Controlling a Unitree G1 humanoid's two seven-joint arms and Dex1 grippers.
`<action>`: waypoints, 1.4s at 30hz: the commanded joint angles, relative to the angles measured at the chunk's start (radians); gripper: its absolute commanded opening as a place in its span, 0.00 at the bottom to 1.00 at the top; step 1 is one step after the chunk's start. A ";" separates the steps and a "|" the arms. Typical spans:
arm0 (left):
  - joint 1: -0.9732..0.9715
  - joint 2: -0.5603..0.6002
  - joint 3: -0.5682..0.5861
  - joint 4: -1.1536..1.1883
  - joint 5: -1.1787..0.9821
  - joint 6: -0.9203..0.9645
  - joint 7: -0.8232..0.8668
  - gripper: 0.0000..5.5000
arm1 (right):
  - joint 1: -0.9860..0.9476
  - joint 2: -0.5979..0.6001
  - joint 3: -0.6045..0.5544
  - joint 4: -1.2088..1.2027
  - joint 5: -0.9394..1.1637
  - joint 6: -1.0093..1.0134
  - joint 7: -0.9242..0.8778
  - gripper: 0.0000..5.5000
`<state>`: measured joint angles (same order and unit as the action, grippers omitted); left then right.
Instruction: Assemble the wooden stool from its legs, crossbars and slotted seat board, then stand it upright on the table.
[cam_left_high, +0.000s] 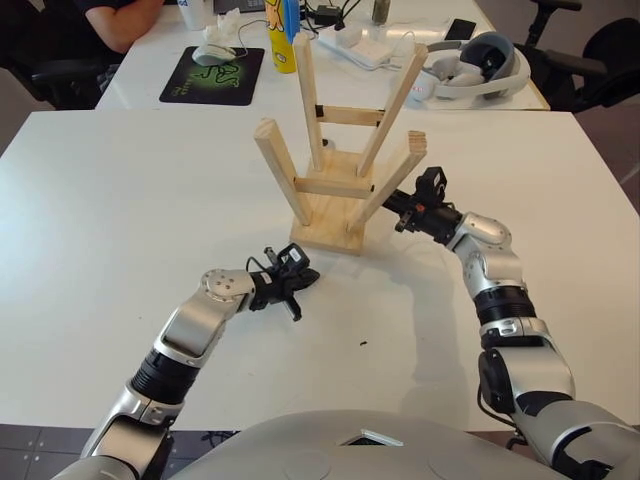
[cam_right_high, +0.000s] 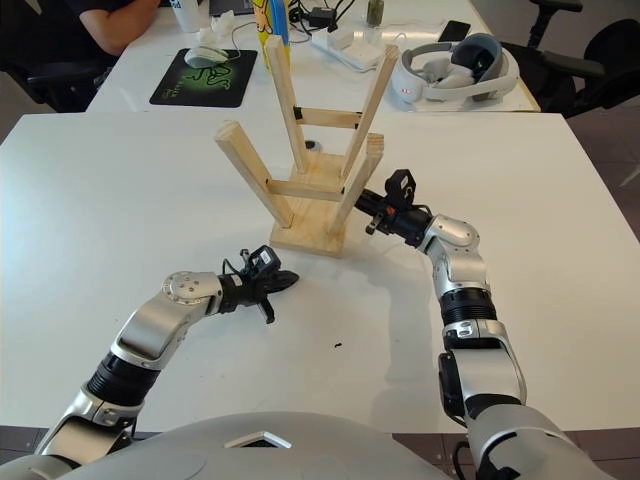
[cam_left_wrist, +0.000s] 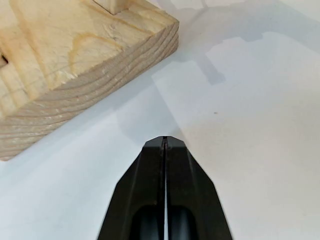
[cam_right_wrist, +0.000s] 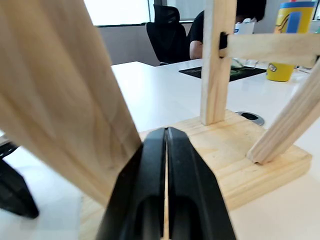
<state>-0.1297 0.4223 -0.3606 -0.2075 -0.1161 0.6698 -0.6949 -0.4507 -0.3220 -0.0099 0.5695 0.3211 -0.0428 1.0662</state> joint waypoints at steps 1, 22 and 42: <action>0.026 0.164 0.105 0.078 0.008 -0.002 -0.048 0.00 | 0.100 0.009 0.133 -0.220 -0.024 0.065 0.067 0.00; -0.057 0.178 0.158 0.310 0.047 -0.156 -0.041 0.00 | 0.374 -0.150 0.089 -0.568 -0.115 0.282 -0.259 0.00; -0.150 0.092 0.137 0.346 0.072 -0.152 0.010 0.00 | -0.007 0.169 0.253 -0.206 -0.179 0.013 -0.252 0.00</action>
<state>-0.2713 0.5269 -0.2038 0.1025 -0.0638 0.5159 -0.6854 -0.4442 -0.1948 0.2011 0.3825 0.1431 -0.0292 0.7897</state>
